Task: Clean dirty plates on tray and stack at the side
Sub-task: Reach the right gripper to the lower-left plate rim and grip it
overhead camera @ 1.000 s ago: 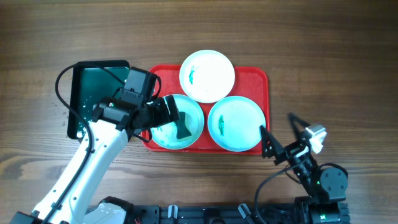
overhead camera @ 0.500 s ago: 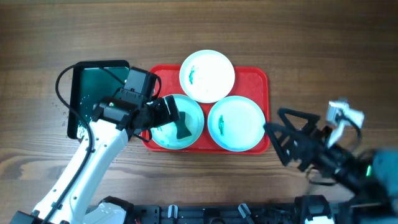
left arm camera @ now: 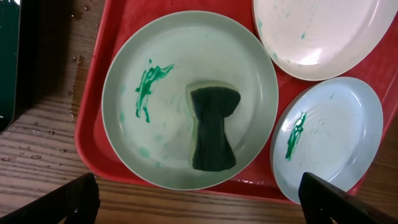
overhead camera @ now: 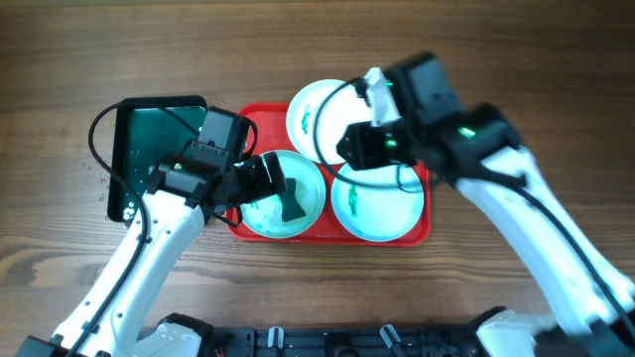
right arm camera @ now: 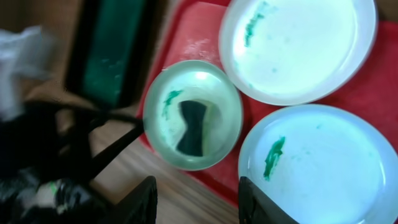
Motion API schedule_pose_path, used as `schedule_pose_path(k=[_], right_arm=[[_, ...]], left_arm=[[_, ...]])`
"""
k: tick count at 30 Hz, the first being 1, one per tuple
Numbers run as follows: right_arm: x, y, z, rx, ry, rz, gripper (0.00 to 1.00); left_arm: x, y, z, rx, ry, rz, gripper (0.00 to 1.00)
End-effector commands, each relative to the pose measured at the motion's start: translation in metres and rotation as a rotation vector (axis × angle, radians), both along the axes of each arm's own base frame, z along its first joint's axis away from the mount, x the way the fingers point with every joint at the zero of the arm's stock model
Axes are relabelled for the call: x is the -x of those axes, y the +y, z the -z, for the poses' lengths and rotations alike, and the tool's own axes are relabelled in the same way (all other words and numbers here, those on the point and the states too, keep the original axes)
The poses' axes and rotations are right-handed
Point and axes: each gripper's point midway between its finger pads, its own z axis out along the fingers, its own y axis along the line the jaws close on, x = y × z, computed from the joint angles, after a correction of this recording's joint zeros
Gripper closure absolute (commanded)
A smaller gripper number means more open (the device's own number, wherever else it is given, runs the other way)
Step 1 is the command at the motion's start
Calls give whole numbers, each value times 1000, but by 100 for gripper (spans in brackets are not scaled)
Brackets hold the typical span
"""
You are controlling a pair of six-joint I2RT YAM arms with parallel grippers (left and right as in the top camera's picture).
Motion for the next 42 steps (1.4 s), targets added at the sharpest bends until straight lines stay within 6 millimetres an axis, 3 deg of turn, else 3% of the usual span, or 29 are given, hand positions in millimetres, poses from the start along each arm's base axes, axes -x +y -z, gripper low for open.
schedule_pose_path(k=[1, 5, 8, 12, 14, 17, 23, 26, 28, 32, 34, 36, 37, 38, 39, 40, 41, 42], right_arm=[[-17, 4, 74, 149, 155, 79, 55], [-18, 27, 152, 167, 321, 25, 54], [-16, 30, 175, 179, 360, 5, 54], [-18, 43, 182, 174, 321, -53, 54], [-21, 41, 183, 185, 305, -47, 54], [-22, 37, 191, 218, 308, -34, 58], [-21, 36, 209, 232, 341, -29, 66], [-22, 37, 209, 229, 335, -29, 69], [-24, 40, 208, 216, 331, -32, 73], [-24, 44, 210, 193, 326, -38, 74], [-22, 42, 216, 192, 333, -25, 83], [-19, 40, 220, 191, 353, 7, 87], [-18, 40, 221, 188, 356, 5, 87], [-15, 40, 222, 186, 365, 3, 87], [-14, 39, 223, 189, 369, 3, 87], [-12, 38, 225, 191, 375, 7, 87], [-11, 37, 226, 190, 389, 26, 90], [-9, 40, 225, 176, 396, 15, 94]], left_arm=[[-3, 0, -4, 3, -12, -1, 0], [-3, 0, -4, 4, -12, -1, 0], [-3, 0, -3, 3, -11, -1, 0], [-4, 0, -4, 5, -15, -1, 0], [-14, -4, -8, 20, -58, -1, 0], [-10, 2, -4, -4, -37, -9, 0], [10, 37, 39, -53, 181, -113, 0], [21, 39, 57, -14, 266, -134, 0], [21, 27, 57, 45, 274, -64, 0], [17, 24, 57, 57, 256, -56, 0], [19, 25, 60, 55, 262, -56, 0], [23, 25, 67, 56, 268, -57, 0], [22, 25, 70, 56, 263, -56, 21], [22, 24, 71, 65, 260, -54, 25], [22, 22, 70, 74, 260, -53, 17], [21, 20, 70, 86, 256, -50, 22], [12, 15, 70, 109, 228, -86, 46], [6, 10, 70, 119, 200, -87, 46]])
